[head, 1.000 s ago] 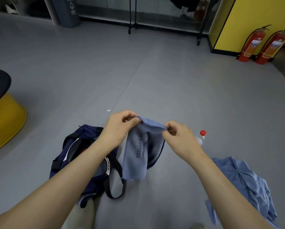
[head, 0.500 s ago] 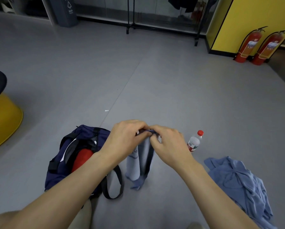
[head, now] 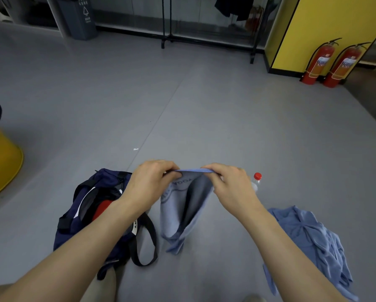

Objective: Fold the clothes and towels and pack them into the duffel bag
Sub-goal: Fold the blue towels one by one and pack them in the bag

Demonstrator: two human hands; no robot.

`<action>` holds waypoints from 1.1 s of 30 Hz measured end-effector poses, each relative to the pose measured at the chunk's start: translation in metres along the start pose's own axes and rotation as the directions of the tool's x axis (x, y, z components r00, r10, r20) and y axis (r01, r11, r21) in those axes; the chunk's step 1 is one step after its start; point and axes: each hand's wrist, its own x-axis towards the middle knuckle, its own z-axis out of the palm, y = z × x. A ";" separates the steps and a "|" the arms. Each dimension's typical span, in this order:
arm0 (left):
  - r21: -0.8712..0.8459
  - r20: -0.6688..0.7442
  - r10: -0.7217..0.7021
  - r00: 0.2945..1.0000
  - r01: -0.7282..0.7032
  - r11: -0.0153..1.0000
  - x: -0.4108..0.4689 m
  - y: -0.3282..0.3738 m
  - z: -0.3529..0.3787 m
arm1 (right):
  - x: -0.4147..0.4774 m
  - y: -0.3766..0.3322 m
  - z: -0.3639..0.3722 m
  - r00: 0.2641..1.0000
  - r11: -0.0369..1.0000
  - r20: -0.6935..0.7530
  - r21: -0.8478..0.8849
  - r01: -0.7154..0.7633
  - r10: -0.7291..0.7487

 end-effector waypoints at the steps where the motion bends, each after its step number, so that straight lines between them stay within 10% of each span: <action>1: -0.005 0.005 -0.023 1.000 0.023 1.000 0.001 -0.004 0.000 | 0.000 0.005 -0.003 0.999 0.995 0.003 0.087 -0.044 0.044; 5: -0.050 -0.020 0.021 1.000 -0.022 0.998 -0.001 -0.005 0.005 | -0.002 0.015 -0.002 0.984 0.938 0.090 0.297 -0.176 0.156; 13: 0.001 0.036 0.066 0.997 -0.066 0.998 0.000 -0.015 0.012 | -0.006 0.028 -0.016 0.995 0.998 0.077 0.012 -0.062 0.061; 25: 0.069 0.052 -0.339 0.939 0.335 0.940 0.001 -0.085 0.054 | 0.025 0.100 -0.019 0.972 0.968 0.088 -0.144 -0.205 0.219; 28: -0.205 0.085 -0.461 0.883 0.468 0.860 0.038 -0.079 0.058 | 0.054 0.109 -0.026 0.983 0.976 0.047 -0.135 -0.171 0.179; 30: -0.578 0.163 -0.542 0.824 0.525 0.625 0.071 -0.067 0.052 | 0.076 0.110 -0.038 0.991 0.983 -0.026 -0.124 -0.134 0.132; 33: -0.781 0.133 -0.485 0.864 0.393 0.486 0.122 -0.046 0.026 | 0.106 0.104 -0.069 0.988 0.988 -0.143 -0.135 -0.072 0.052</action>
